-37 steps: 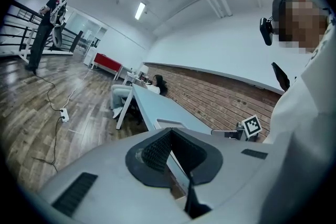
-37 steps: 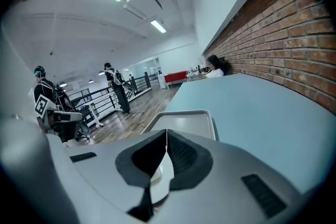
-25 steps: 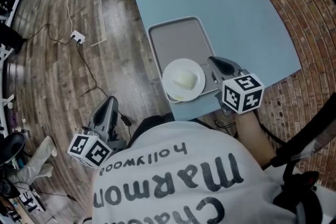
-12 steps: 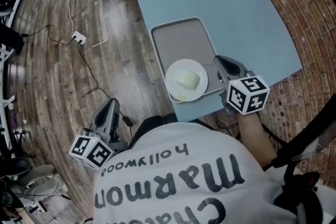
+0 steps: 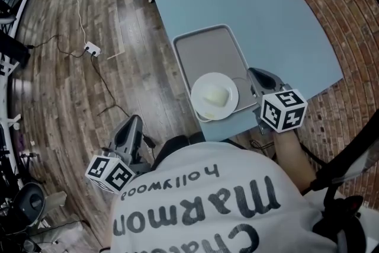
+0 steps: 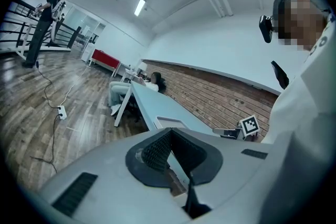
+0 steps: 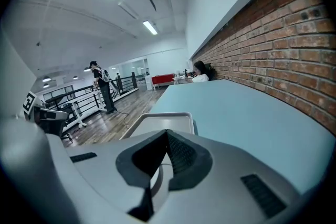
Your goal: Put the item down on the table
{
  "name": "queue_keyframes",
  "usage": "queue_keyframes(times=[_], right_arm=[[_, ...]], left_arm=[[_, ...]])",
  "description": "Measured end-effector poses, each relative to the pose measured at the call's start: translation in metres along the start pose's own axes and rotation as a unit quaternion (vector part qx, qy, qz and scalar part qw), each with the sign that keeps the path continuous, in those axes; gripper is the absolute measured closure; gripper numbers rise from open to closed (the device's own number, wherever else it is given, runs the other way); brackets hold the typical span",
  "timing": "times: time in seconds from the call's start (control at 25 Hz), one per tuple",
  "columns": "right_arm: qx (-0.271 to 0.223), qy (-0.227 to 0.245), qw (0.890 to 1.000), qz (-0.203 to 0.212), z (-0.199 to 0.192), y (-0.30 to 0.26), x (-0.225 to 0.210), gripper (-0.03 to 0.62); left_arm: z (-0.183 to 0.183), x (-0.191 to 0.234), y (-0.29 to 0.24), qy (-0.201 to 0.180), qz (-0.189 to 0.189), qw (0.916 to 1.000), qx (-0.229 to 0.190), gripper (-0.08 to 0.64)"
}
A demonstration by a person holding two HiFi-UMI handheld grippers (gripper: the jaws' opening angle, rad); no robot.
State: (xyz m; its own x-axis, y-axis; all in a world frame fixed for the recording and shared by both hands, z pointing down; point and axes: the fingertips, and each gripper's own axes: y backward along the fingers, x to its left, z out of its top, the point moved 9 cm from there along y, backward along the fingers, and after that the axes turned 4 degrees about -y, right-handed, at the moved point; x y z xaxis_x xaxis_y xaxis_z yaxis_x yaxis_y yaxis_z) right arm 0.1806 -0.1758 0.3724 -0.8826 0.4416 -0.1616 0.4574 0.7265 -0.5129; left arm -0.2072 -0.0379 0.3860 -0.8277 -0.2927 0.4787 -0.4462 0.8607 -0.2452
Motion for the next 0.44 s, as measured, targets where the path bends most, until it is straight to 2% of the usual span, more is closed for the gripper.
queue_keyframes(times=[0.44], right_arm=[[0.002, -0.001, 1.000, -0.008, -0.001, 0.000, -0.011, 0.583]], left_arm=[[0.003, -0.003, -0.010, -0.002, -0.001, 1.0000, 0.002, 0.554]])
